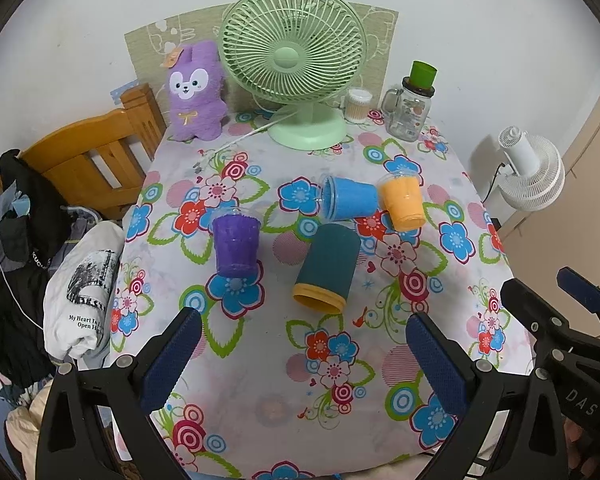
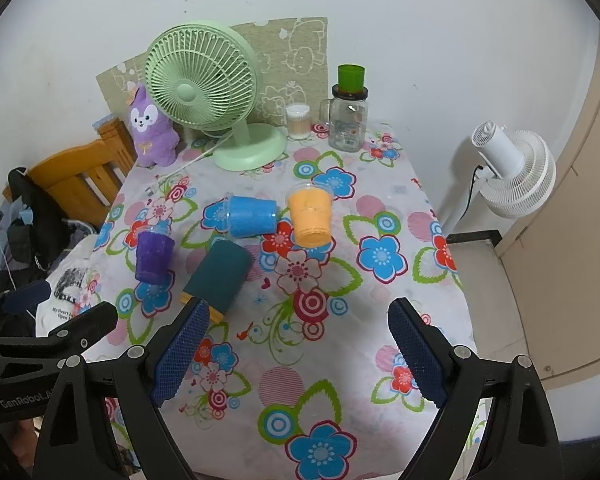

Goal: Flip cup upside down

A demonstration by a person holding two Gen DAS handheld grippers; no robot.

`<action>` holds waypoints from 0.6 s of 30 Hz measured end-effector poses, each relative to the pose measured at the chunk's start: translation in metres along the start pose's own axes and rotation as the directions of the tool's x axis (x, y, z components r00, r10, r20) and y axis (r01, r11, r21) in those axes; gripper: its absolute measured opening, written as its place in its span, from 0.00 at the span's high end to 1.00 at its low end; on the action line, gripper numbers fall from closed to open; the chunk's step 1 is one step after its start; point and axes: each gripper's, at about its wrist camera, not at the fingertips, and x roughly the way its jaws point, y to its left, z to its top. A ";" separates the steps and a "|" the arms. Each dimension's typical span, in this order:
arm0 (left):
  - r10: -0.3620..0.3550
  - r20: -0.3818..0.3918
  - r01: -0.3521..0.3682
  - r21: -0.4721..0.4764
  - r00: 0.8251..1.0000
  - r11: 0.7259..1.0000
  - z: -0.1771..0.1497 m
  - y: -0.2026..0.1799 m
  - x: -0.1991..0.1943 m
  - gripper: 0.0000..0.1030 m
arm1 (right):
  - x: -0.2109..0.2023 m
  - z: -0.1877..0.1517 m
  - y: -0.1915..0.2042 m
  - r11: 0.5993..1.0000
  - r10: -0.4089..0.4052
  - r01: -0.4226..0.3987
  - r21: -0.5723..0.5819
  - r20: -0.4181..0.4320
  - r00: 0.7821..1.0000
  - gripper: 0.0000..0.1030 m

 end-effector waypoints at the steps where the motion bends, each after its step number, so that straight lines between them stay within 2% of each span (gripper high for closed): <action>1: 0.001 -0.002 -0.001 0.003 1.000 1.000 0.001 -0.002 0.001 0.00 | 0.000 0.001 -0.001 1.000 0.000 0.000 0.000 -0.001 1.000 0.10; 18: 0.005 -0.050 -0.005 -0.008 0.999 1.000 0.036 -0.020 0.022 0.00 | 0.018 0.040 -0.019 0.999 0.009 -0.010 -0.036 -0.030 1.000 0.10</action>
